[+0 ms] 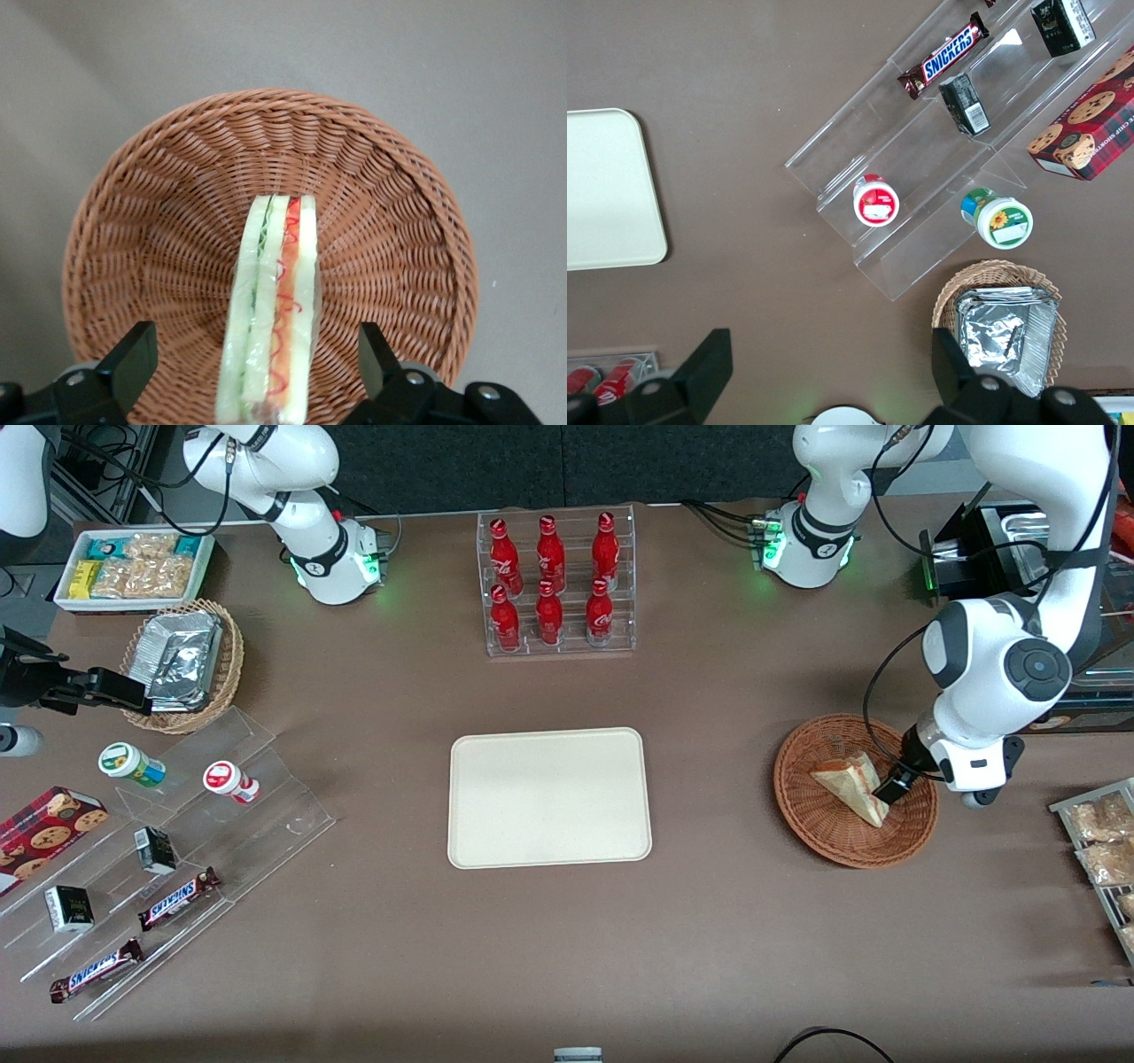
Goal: Place sandwich from basket to tray
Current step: 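Lower the left gripper and close it on the wrapped sandwich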
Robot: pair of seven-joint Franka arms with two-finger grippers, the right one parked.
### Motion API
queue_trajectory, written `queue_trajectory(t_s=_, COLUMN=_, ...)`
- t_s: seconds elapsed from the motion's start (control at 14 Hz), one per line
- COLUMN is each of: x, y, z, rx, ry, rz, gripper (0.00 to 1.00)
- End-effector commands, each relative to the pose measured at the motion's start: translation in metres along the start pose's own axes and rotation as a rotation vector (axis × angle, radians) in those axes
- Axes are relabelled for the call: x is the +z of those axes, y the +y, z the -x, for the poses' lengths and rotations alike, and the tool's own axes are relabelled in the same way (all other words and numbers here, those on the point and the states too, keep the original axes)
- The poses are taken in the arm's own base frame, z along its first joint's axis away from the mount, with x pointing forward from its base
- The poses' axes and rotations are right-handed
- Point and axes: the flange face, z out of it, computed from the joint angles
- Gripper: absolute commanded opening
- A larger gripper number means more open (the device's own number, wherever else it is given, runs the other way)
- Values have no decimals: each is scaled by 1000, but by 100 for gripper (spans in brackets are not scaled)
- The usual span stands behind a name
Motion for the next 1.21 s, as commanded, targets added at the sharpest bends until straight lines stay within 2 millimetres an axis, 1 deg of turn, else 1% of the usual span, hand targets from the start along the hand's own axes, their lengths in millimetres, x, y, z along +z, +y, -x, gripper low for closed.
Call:
queue_trajectory(t_s=0.0, x=9, y=2, z=8, rx=-73, ry=-3, rz=1, gripper=100)
queue_trajectory(t_s=0.29, x=17, y=3, z=15, rx=-90, ry=-12, rz=-10, gripper=100)
queue_trajectory(t_s=0.36, x=23, y=4, z=17, rx=-84, ry=-18, rz=-20, gripper=100)
queue_trajectory(t_s=0.43, x=30, y=7, z=26, rx=-68, ry=-26, rz=-31, gripper=100)
queue_trajectory(t_s=0.5, x=36, y=8, z=30, rx=-62, ry=-32, rz=-40, gripper=100)
queue_trajectory(t_s=0.64, x=45, y=5, z=32, rx=-59, ry=-42, rz=-57, gripper=100)
queue_trajectory(t_s=0.79, x=48, y=5, z=33, rx=-58, ry=-44, rz=-60, gripper=100)
queue_trajectory(t_s=0.86, x=48, y=6, z=31, rx=-63, ry=-44, rz=-58, gripper=90)
queue_trajectory(t_s=0.93, x=47, y=7, z=30, rx=-68, ry=-44, rz=-54, gripper=55)
queue_trajectory(t_s=1.0, x=45, y=10, z=28, rx=-79, ry=-41, rz=-49, gripper=8)
queue_trajectory(t_s=1.07, x=41, y=14, z=25, rx=-85, ry=-38, rz=-48, gripper=0)
queue_trajectory(t_s=1.14, x=36, y=19, z=24, rx=-85, ry=-34, rz=-41, gripper=0)
